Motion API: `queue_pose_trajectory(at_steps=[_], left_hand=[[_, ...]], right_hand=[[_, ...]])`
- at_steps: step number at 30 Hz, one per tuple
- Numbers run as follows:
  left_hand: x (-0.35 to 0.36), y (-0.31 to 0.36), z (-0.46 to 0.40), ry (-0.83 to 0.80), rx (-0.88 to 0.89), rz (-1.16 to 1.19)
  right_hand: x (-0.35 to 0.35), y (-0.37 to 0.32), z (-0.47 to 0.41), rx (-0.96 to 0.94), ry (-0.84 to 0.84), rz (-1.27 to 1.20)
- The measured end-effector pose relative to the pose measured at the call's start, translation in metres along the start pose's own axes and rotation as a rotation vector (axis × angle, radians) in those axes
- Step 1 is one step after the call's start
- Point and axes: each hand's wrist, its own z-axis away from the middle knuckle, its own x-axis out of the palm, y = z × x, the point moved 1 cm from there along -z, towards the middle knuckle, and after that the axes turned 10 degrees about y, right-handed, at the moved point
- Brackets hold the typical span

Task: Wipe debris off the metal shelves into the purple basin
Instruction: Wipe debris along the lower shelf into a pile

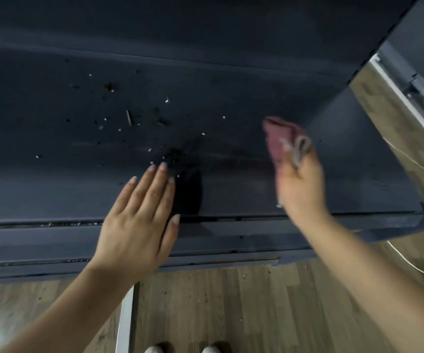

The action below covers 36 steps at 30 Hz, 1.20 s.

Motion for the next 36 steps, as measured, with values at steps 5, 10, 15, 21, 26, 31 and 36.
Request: queue_pose_trajectory(at_steps=[5,10,15,21,26,31,36], left_hand=[[0.018,0.03,-0.02,-0.004,0.166,0.049],[0.031,0.032,-0.019,-0.113,0.194,0.059],[0.029,0.034,-0.018,-0.121,0.169,0.059],[0.026,0.036,-0.017,-0.107,0.14,0.07],[0.023,0.035,-0.017,-0.09,0.154,0.047],[0.021,0.034,-0.016,-0.147,0.138,0.025],[0.024,0.029,-0.025,-0.103,0.165,0.003]], right_hand=[[-0.076,0.042,-0.037,0.089,0.217,0.355],[-0.072,0.081,-0.062,0.213,0.104,0.692],[-0.007,0.061,-0.078,0.087,-0.088,0.713],[0.065,-0.014,-0.024,-0.133,-0.305,0.437],[0.059,-0.019,-0.006,-0.12,-0.365,0.183],[-0.003,0.02,-0.031,-0.226,-0.111,0.158],[-0.064,0.065,-0.073,0.037,0.092,0.543]])
